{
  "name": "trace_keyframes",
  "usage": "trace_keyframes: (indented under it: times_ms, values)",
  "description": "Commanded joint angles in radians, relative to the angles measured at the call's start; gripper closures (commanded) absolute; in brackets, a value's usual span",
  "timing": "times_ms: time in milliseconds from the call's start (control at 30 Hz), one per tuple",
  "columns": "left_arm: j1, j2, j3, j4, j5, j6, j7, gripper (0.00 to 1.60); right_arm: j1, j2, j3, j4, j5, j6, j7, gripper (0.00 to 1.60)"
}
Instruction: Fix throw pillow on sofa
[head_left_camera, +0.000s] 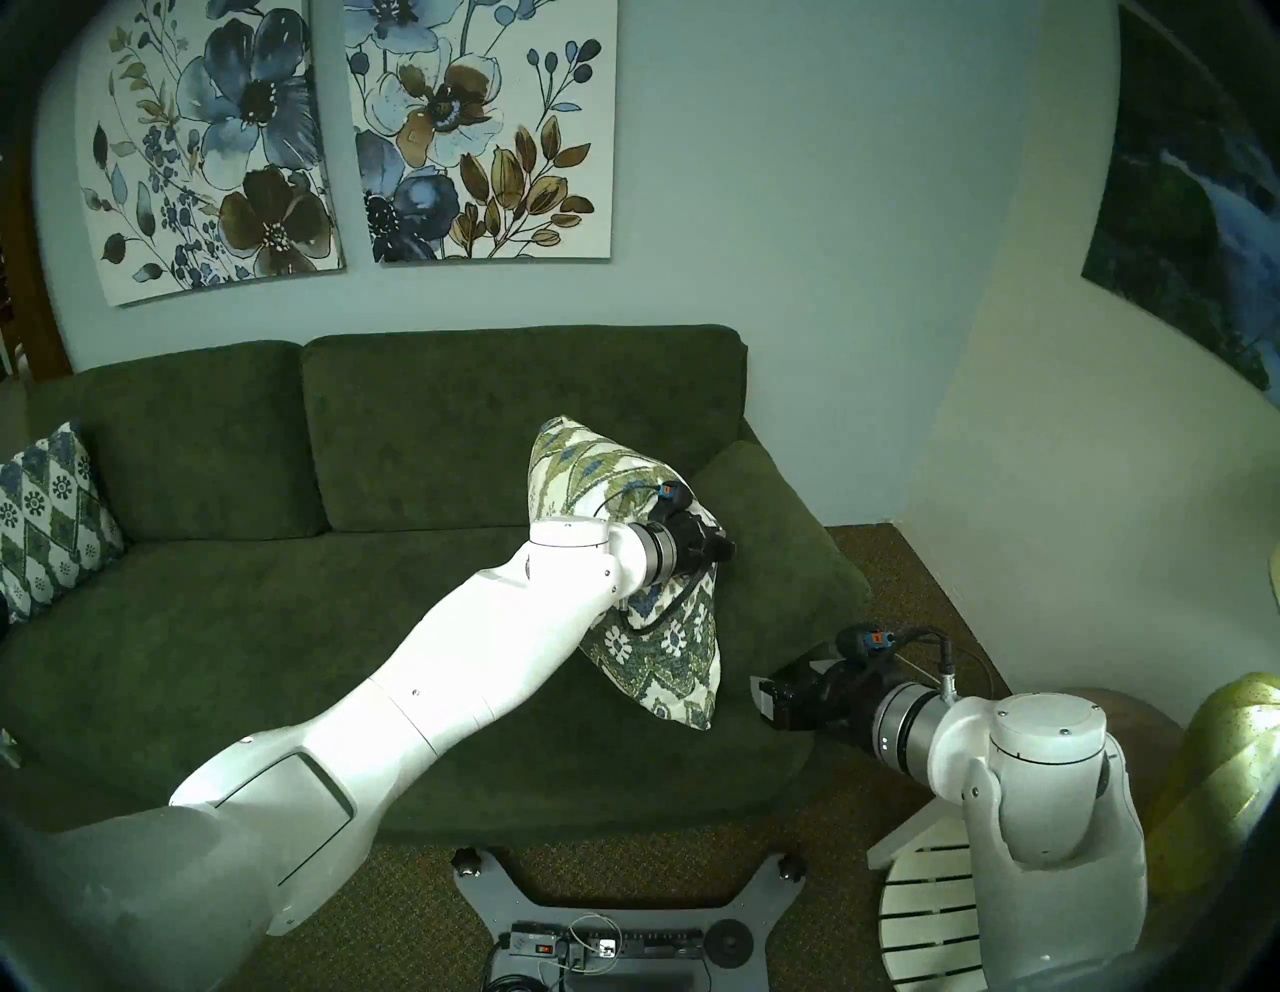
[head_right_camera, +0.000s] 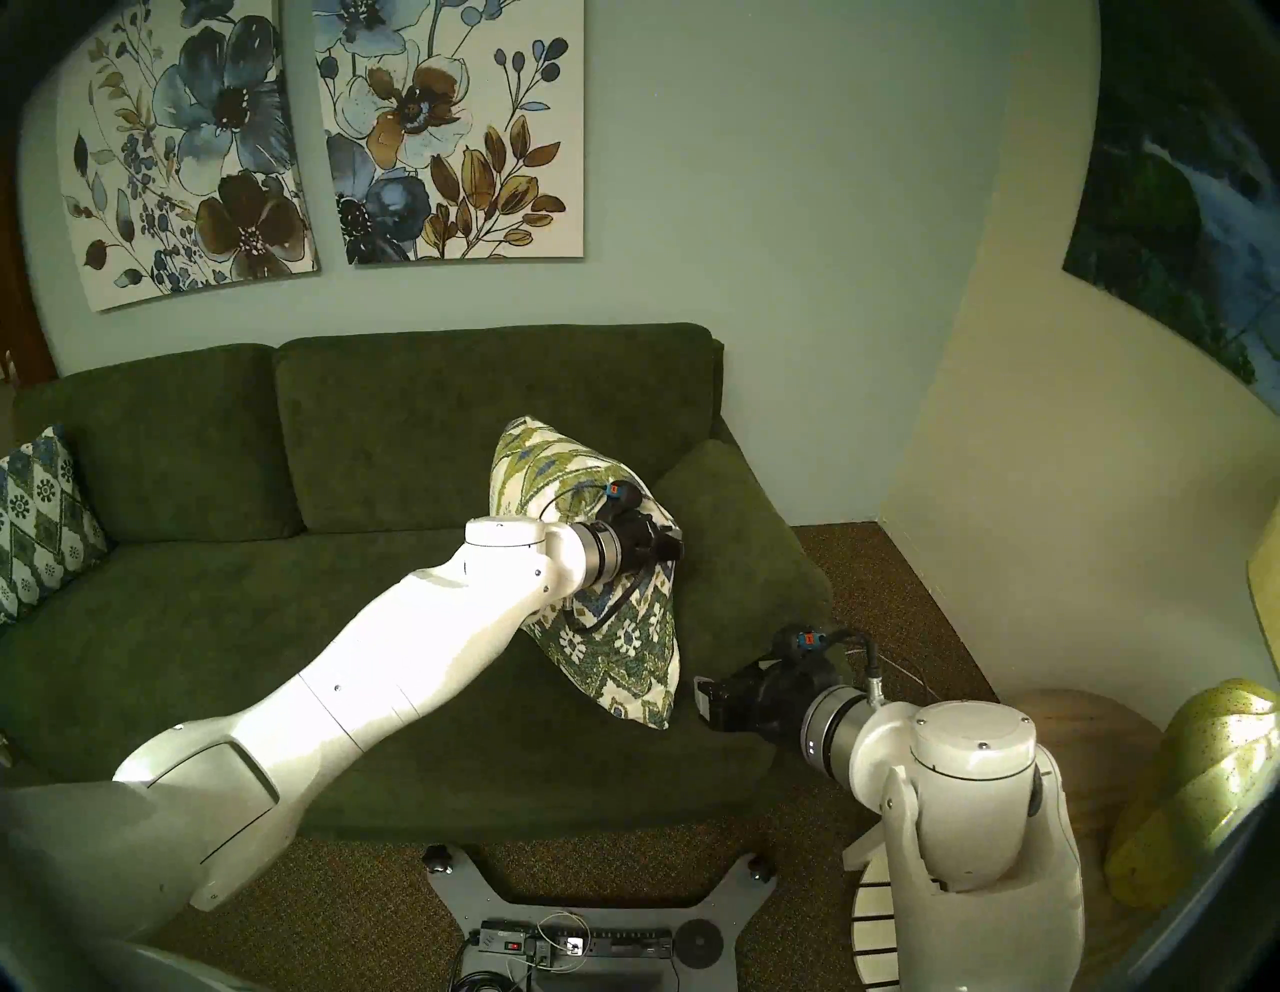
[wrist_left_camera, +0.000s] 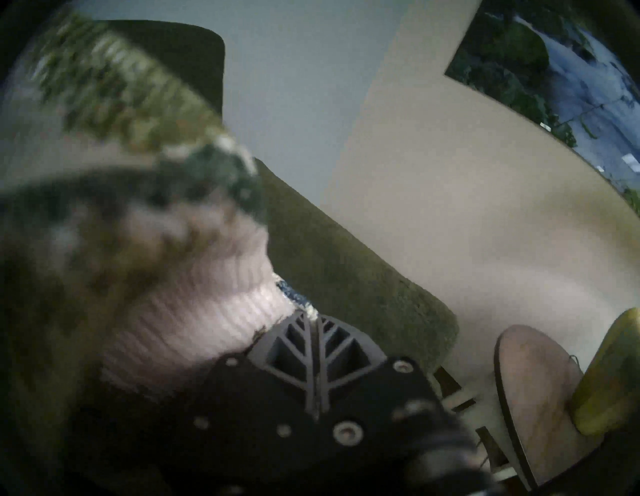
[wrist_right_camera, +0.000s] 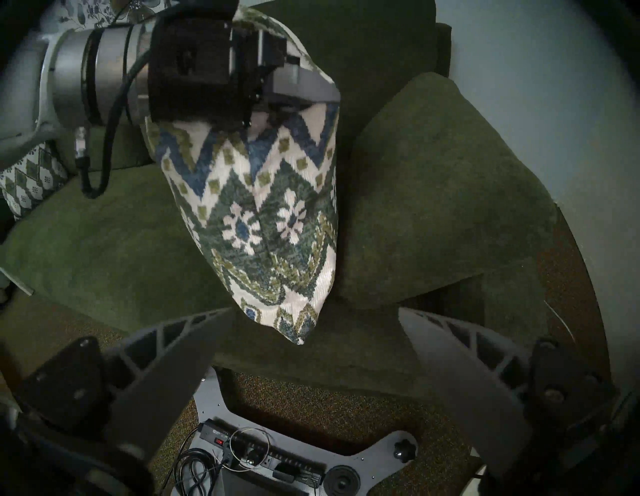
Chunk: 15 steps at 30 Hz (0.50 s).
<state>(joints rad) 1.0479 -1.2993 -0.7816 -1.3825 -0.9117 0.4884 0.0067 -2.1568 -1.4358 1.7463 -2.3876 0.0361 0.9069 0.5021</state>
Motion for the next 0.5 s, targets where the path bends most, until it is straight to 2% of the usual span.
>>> trace_keyframes:
  times_ms: [0,100,400,467]
  values:
    - [0.014,0.014,0.020,-0.073,0.002,-0.001,-0.033,1.60,-0.121,-0.006,0.056,-0.056,0.022,-0.012,0.040,0.00]
    - [0.018,0.008,0.032,-0.080,0.007,-0.001,-0.028,1.60,-0.138,-0.010,0.076,-0.056,0.031,-0.019,0.059,0.00]
    - [0.020,-0.031,0.065,-0.086,0.014,-0.012,0.004,1.60,-0.244,-0.027,0.133,-0.056,0.071,-0.116,0.115,0.00]
    - [0.019,-0.038,0.070,-0.089,0.015,-0.015,0.010,1.22,-0.272,-0.032,0.146,-0.056,0.082,-0.152,0.128,0.00]
